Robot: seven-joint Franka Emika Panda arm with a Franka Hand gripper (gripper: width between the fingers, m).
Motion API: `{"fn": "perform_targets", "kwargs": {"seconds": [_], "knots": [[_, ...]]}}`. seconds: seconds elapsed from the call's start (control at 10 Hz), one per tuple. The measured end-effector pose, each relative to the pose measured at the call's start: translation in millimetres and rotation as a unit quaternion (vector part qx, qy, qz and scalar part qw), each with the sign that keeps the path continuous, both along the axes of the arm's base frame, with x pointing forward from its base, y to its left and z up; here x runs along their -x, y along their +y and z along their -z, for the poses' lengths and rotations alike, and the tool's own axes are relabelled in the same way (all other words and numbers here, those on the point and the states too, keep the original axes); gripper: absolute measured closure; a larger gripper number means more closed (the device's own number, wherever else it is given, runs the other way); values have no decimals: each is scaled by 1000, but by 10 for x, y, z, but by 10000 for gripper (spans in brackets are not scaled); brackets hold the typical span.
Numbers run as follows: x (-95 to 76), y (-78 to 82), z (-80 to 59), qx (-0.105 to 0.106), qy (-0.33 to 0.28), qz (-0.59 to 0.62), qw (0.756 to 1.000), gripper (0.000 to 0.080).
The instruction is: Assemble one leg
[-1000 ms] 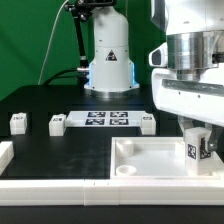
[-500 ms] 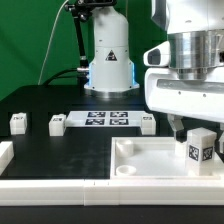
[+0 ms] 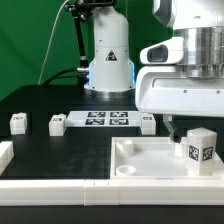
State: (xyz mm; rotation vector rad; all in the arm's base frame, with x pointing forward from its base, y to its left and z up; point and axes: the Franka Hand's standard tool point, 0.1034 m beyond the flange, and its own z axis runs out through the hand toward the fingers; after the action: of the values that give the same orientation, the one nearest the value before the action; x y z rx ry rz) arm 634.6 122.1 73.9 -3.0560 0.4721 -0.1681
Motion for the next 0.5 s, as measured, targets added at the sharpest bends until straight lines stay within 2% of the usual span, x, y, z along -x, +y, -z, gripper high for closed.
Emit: {"fn": "perform_targets", "kwargs": {"seconds": [0.2, 0.5], "knots": [[-28, -100, -7, 12, -2, -100, 995, 150], [-24, -115, -1, 25, -6, -170, 985, 150]]}}
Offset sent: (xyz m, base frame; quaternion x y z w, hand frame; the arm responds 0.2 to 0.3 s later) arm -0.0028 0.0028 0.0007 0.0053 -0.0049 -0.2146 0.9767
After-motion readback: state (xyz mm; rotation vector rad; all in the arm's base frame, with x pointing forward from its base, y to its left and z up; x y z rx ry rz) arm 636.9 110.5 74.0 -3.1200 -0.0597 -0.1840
